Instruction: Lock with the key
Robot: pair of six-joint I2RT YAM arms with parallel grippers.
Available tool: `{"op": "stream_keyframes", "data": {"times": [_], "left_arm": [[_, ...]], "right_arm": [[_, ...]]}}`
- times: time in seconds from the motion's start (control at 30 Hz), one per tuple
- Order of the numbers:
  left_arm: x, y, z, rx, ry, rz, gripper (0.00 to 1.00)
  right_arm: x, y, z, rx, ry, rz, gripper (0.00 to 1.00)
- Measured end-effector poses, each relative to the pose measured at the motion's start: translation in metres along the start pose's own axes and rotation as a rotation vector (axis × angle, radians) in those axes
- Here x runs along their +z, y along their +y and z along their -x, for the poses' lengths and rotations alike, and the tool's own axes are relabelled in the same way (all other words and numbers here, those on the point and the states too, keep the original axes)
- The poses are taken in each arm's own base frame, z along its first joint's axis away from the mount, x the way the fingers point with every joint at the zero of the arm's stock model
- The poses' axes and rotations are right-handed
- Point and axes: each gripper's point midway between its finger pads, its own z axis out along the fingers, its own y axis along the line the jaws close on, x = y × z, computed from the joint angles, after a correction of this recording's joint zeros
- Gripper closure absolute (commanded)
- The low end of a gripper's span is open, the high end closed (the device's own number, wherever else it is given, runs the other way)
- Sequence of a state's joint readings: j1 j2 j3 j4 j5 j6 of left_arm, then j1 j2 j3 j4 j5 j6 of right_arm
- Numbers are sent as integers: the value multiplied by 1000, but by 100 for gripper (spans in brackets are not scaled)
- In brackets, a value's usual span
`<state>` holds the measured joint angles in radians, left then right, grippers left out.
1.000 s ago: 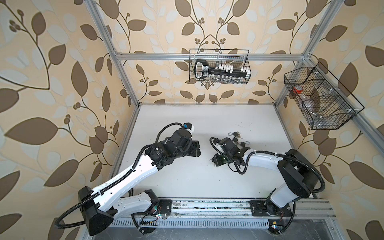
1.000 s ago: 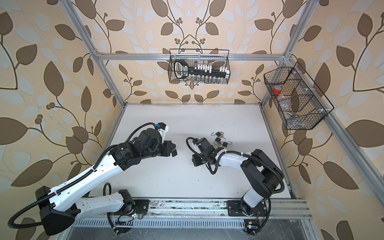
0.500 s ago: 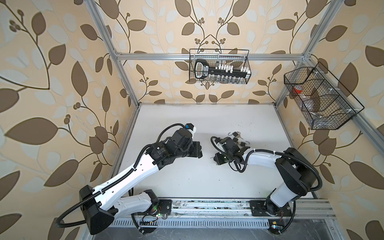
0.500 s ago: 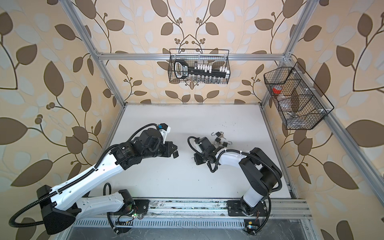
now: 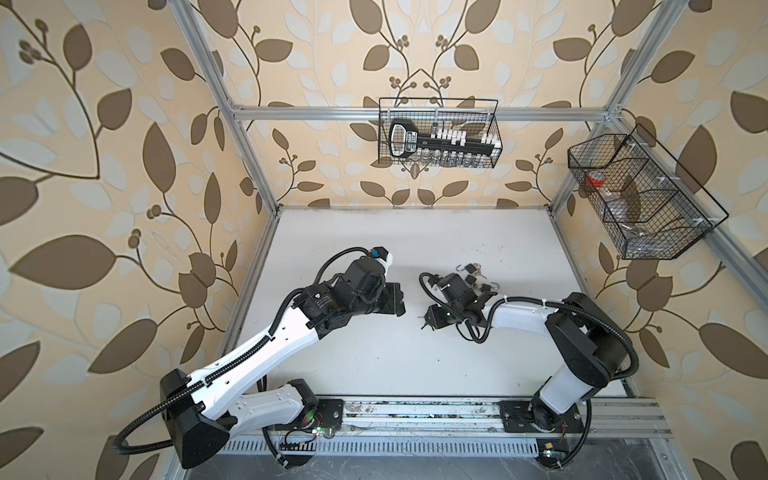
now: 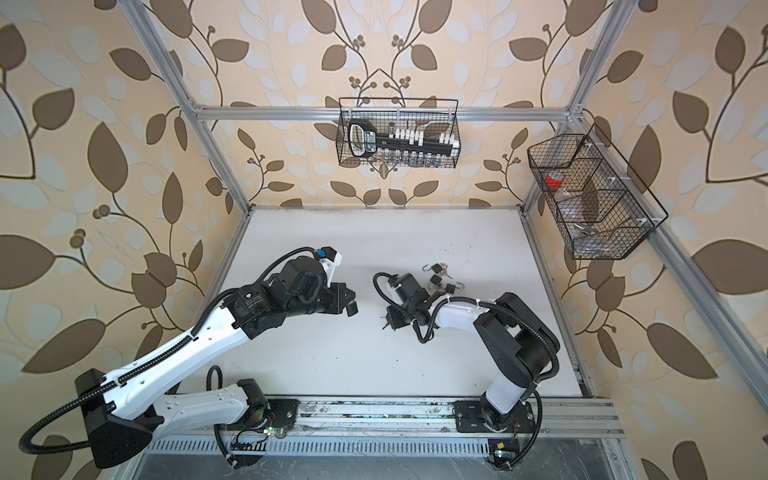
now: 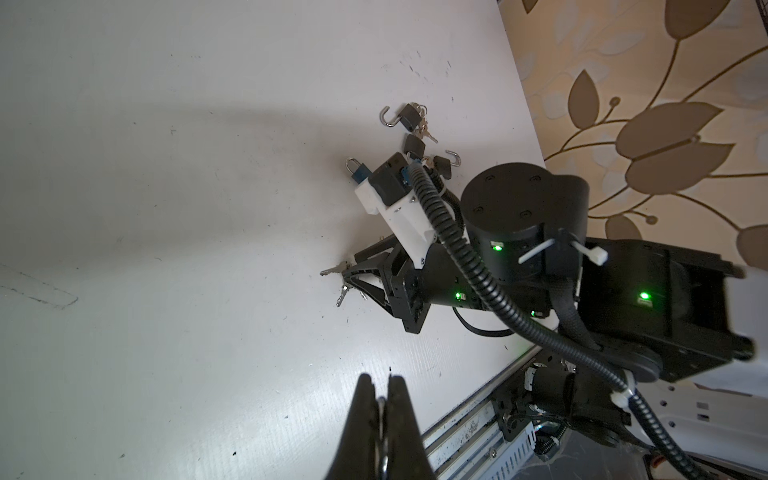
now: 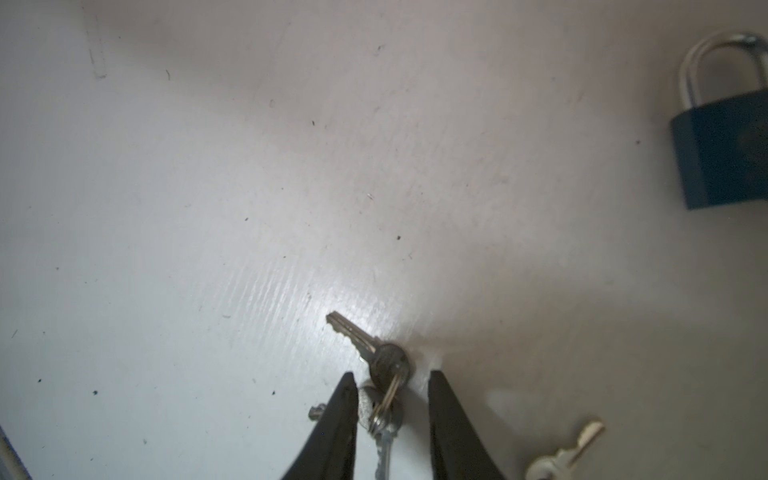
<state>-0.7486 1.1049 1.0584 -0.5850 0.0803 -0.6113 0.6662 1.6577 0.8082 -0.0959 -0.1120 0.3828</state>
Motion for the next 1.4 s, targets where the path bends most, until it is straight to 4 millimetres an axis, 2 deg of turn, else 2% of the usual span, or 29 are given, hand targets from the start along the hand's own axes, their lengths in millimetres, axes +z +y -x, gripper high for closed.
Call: {"op": "stream_keyframes", "data": {"times": [0.1, 0.17, 0.27, 0.33, 0.4, 0.43, 0.5, 0.63, 0.87, 1.13, 1.4], "left_arm": [[3, 17, 4, -59, -10, 9, 100], [3, 27, 3, -95, -14, 2, 100], [1, 34, 2, -136, -32, -36, 100], [0, 26, 2, -140, -32, -89, 100], [-1, 15, 5, -140, -34, -146, 100], [-2, 9, 7, -139, -38, -174, 100], [-2, 0, 11, -142, -45, -217, 100], [0, -17, 14, -136, -52, -275, 100], [10, -36, -2, -107, 1, -308, 100], [17, -43, -9, -89, 22, -312, 100], [17, -42, -6, -91, 6, -300, 100]], "right_arm": [[-23, 2, 18, -12, -86, -12, 61], [-51, 8, 34, -27, -183, 5, 58], [-108, 29, 58, -76, -369, 65, 47], [-147, 52, 70, -127, -490, 127, 41], [-174, 75, 73, -161, -568, 191, 37], [-186, 85, 73, -177, -597, 222, 35], [-197, 99, 69, -193, -615, 262, 33], [-192, 114, 63, -196, -571, 284, 27], [-184, 119, 54, -160, -507, 291, 25], [-177, 126, 50, -139, -455, 296, 31], [-171, 129, 41, -145, -418, 285, 40]]}}
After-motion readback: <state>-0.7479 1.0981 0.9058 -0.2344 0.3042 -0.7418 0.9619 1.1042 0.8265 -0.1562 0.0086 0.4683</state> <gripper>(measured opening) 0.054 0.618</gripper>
